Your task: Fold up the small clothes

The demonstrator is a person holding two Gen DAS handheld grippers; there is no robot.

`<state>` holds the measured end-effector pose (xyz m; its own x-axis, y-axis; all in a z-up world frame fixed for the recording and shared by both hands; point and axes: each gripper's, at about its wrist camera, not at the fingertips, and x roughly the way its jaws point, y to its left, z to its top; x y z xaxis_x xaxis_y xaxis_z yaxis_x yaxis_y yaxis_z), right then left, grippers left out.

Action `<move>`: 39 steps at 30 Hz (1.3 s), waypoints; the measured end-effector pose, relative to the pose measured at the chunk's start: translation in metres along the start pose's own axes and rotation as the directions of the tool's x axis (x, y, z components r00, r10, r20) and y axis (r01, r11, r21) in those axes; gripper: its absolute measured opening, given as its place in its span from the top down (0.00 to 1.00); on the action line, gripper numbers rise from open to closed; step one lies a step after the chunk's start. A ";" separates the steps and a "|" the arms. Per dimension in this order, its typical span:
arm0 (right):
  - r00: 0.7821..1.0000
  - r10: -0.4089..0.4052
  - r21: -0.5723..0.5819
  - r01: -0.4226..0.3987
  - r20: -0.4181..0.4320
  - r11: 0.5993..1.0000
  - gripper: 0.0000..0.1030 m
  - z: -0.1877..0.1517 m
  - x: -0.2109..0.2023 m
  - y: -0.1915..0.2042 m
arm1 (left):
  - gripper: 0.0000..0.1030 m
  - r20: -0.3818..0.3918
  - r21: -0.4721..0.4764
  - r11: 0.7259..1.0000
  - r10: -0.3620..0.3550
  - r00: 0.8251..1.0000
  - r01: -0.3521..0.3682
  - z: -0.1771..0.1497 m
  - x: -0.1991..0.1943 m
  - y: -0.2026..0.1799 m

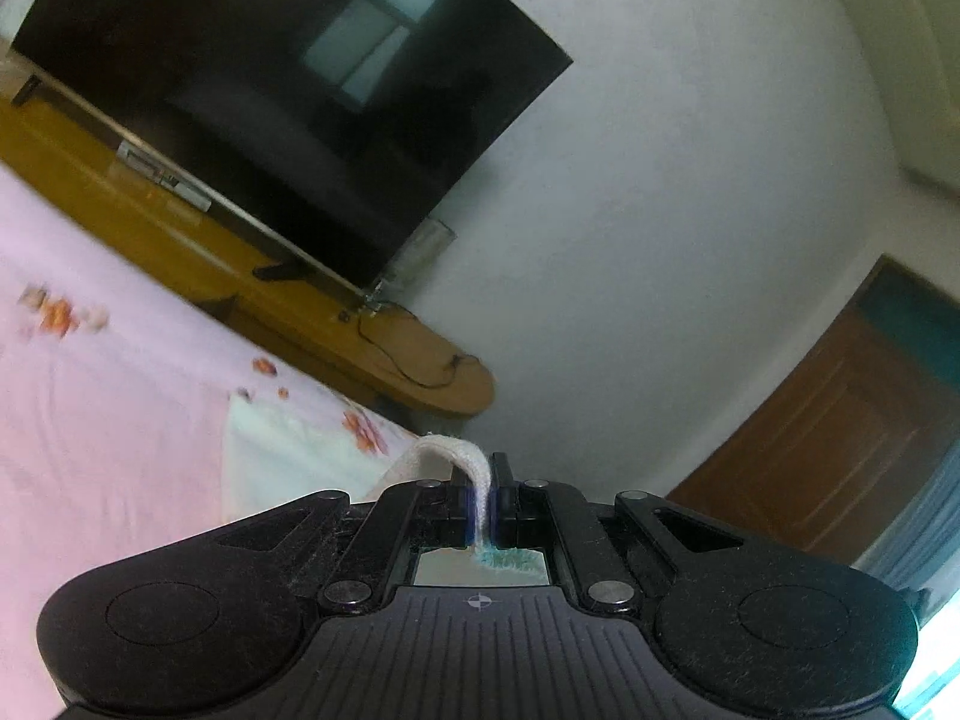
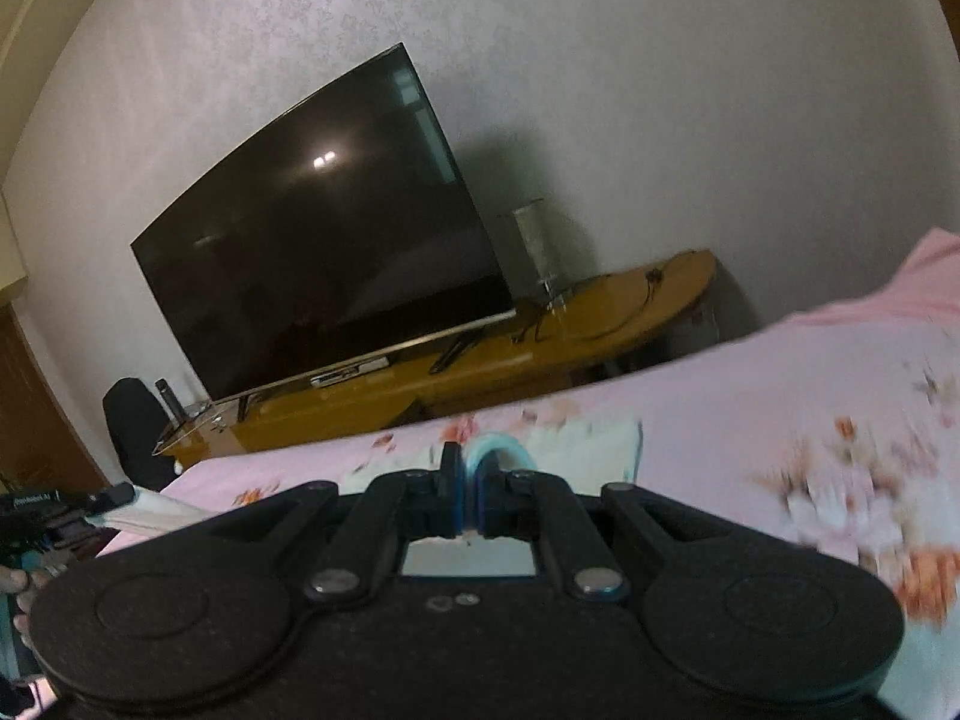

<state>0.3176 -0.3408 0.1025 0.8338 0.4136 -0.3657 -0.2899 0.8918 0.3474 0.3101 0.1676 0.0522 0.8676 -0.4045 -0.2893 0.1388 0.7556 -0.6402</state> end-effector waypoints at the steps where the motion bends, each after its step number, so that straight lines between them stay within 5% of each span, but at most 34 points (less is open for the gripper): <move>1: 1.000 -0.004 -0.004 0.004 -0.003 1.000 0.95 0.006 0.012 -0.004 | 0.96 -0.006 0.006 1.000 0.009 1.000 -0.009 0.007 0.015 0.000; 7: 0.998 -0.023 0.012 0.023 -0.063 1.000 0.95 0.023 0.097 -0.039 | 0.96 -0.064 0.029 0.996 0.083 0.994 -0.082 0.031 0.109 0.021; 12: 0.987 -0.025 0.083 0.039 -0.157 0.996 0.95 0.010 0.173 -0.079 | 0.96 -0.127 -0.038 0.988 0.145 0.981 -0.151 0.019 0.171 0.056; 21: 0.971 -0.003 0.210 0.055 -0.241 0.976 0.94 -0.030 0.254 -0.132 | 0.96 -0.165 -0.066 0.971 0.216 0.962 -0.229 -0.007 0.241 0.108; 23: 0.969 0.012 0.207 0.040 -0.247 0.978 0.86 -0.034 0.265 -0.135 | 0.95 -0.142 -0.079 0.969 0.222 0.965 -0.234 -0.008 0.245 0.111; 24: 0.971 0.014 0.199 0.035 -0.240 0.979 0.83 -0.035 0.271 -0.136 | 0.83 -0.143 -0.092 0.968 0.220 0.965 -0.234 -0.007 0.247 0.113; 25: 0.978 -0.003 0.179 0.041 -0.209 0.983 0.75 -0.035 0.271 -0.135 | 0.52 -0.134 -0.092 0.968 0.219 0.966 -0.232 -0.006 0.248 0.114; 27: 0.989 -0.012 0.178 0.040 -0.151 0.983 0.61 -0.034 0.263 -0.138 | 0.20 -0.074 -0.054 0.966 0.249 0.966 -0.253 -0.004 0.240 0.109; 30: 0.996 -0.017 0.204 0.035 -0.088 0.978 0.58 -0.032 0.249 -0.143 | 0.25 -0.076 -0.016 0.977 0.213 0.974 -0.215 0.003 0.237 0.110; 31: 0.997 -0.023 0.203 0.038 -0.075 0.979 0.58 -0.031 0.245 -0.145 | 0.40 -0.095 0.016 0.977 0.215 0.972 -0.215 0.005 0.241 0.110; 33: 0.996 -0.037 0.175 0.051 -0.084 0.983 0.60 -0.028 0.246 -0.146 | 0.48 -0.141 0.074 0.971 0.234 0.962 -0.225 0.006 0.247 0.108; 39: 0.988 -0.054 0.049 0.062 -0.143 0.997 0.62 -0.026 0.261 -0.135 | 0.48 -0.236 0.197 0.948 0.291 0.927 -0.248 0.002 0.266 0.101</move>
<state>0.5616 -0.3487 -0.0624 0.7725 0.3867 -0.5038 -0.2143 0.9054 0.3664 0.5561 0.1376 -0.0883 0.7318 -0.2765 -0.6229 0.0109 0.9186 -0.3950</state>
